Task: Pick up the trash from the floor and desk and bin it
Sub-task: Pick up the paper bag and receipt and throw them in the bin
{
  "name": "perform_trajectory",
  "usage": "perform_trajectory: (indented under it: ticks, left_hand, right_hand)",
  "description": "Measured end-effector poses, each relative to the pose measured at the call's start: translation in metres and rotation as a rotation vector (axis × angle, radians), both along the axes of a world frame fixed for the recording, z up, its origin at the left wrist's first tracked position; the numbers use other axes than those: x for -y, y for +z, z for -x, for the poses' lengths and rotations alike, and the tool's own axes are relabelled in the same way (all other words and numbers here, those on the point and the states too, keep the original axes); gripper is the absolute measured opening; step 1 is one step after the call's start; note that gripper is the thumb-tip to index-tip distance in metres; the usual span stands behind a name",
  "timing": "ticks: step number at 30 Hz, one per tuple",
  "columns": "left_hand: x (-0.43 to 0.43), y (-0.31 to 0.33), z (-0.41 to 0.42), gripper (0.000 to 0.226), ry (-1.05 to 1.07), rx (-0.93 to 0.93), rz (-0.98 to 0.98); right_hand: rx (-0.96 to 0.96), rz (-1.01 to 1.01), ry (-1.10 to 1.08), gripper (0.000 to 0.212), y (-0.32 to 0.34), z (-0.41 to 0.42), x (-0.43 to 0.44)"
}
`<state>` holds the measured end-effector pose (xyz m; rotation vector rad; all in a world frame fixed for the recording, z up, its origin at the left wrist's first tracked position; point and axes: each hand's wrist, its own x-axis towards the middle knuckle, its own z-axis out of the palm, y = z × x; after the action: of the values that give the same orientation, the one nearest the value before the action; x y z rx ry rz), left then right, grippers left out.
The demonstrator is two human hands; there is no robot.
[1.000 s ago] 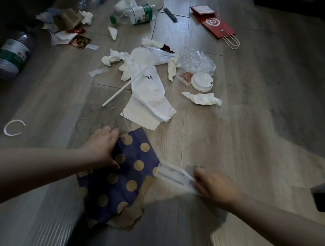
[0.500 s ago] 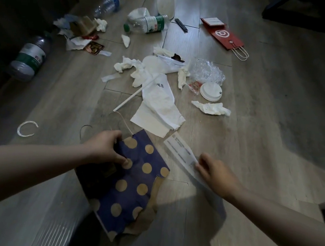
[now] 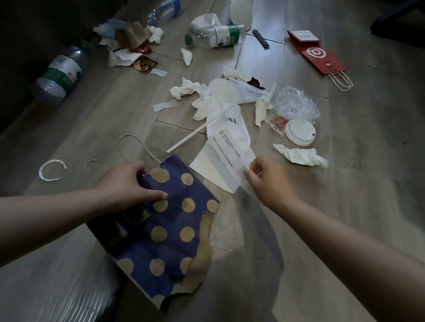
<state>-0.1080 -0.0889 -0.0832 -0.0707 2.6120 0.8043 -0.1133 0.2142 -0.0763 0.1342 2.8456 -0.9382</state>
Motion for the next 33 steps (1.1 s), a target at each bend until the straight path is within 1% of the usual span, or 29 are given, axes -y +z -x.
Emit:
perform_trajectory:
  ticks: [4, 8, 9, 10, 12, 13, 15, 18, 21, 24, 28, 33]
  left_hand:
    - [0.007, -0.004, 0.003, 0.062, 0.013, 0.025, -0.039]
    - [0.009, -0.008, 0.004, 0.067, 0.028, 0.031, -0.059]
    - [0.009, -0.009, 0.005, 0.067, 0.032, 0.025, -0.060]
    - [0.009, -0.010, 0.007, 0.063, 0.036, 0.017, -0.056]
    - [0.009, -0.012, 0.009, 0.053, 0.043, 0.004, -0.044]
    - [0.009, -0.012, 0.010, 0.050, 0.045, -0.002, -0.042]
    - [0.008, -0.013, 0.012, 0.048, 0.048, -0.009, -0.041]
    - [0.009, -0.015, 0.011, 0.046, 0.058, -0.031, -0.024]
    - [0.010, -0.018, 0.009, 0.043, 0.071, -0.031, -0.027]
    - [0.011, -0.021, 0.008, 0.041, 0.074, -0.031, -0.014]
    - [0.012, -0.024, 0.005, 0.043, 0.093, -0.028, 0.000]
    - [0.013, -0.027, 0.005, 0.045, 0.102, -0.022, 0.017]
  right_hand:
    - [-0.023, -0.077, -0.023, 0.013, -0.005, 0.016, 0.011]
    - [-0.054, -0.251, -0.078, 0.017, -0.013, 0.033, 0.018]
    - [-0.050, -0.258, -0.115, 0.023, -0.015, 0.037, 0.021]
    - [-0.041, -0.225, -0.154, 0.034, -0.018, 0.041, 0.024]
    - [-0.029, -0.095, -0.194, 0.063, -0.021, 0.045, 0.031]
    - [-0.027, -0.055, -0.173, 0.076, -0.022, 0.047, 0.035]
    - [-0.001, -0.079, -0.071, 0.096, -0.027, 0.049, 0.040]
    - [0.045, -0.184, 0.025, 0.109, -0.033, 0.055, 0.045]
    - [0.063, -0.247, 0.030, 0.111, -0.040, 0.068, 0.048]
    - [0.089, -0.302, 0.038, 0.105, -0.047, 0.078, 0.048]
    - [0.121, -0.268, -0.004, 0.100, -0.057, 0.083, 0.051]
    - [0.045, -0.217, -0.112, 0.090, -0.059, 0.087, 0.058]
